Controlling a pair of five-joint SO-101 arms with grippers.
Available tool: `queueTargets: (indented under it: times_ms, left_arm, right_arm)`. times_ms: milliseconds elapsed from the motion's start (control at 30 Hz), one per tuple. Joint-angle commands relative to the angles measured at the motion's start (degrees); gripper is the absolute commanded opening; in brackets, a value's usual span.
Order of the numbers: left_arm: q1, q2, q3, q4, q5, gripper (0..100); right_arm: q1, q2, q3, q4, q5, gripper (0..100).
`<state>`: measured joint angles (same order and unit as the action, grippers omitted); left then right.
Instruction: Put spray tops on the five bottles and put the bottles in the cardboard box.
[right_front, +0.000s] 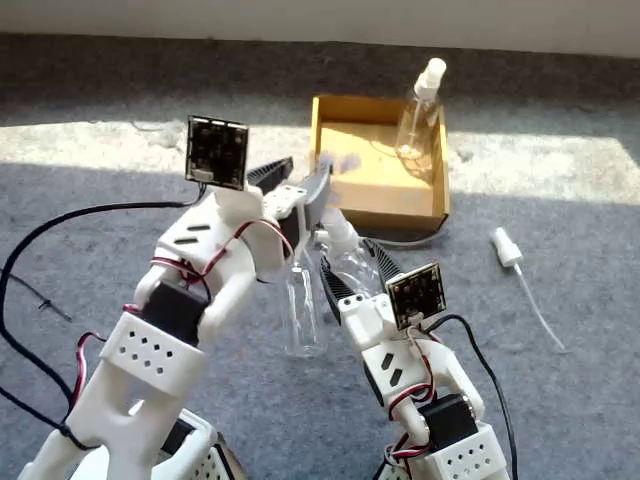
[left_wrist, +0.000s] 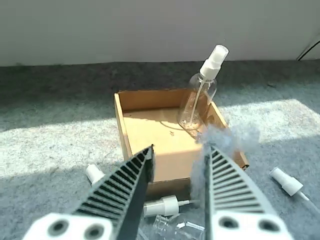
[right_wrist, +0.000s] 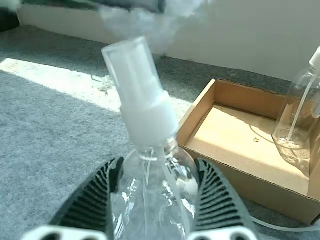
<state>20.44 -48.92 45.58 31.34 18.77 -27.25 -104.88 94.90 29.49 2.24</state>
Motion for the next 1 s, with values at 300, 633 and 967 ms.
queueTargets:
  times_ms: [300,633,967]
  left_arm:
    - [4.26,-0.57,2.07,-1.58,-1.67,16]
    - [11.47,0.04,2.51,-1.58,-5.80,16]
    - [6.37,-0.13,3.03,-5.63,-5.80,16]
  right_arm:
    - [-0.40,-0.66,-0.22,-1.10,-0.18,0.4]
    - [-0.40,-0.66,-0.22,-1.10,-0.18,0.4]
    - [-0.57,-0.66,-0.22,-1.10,-0.18,0.4]
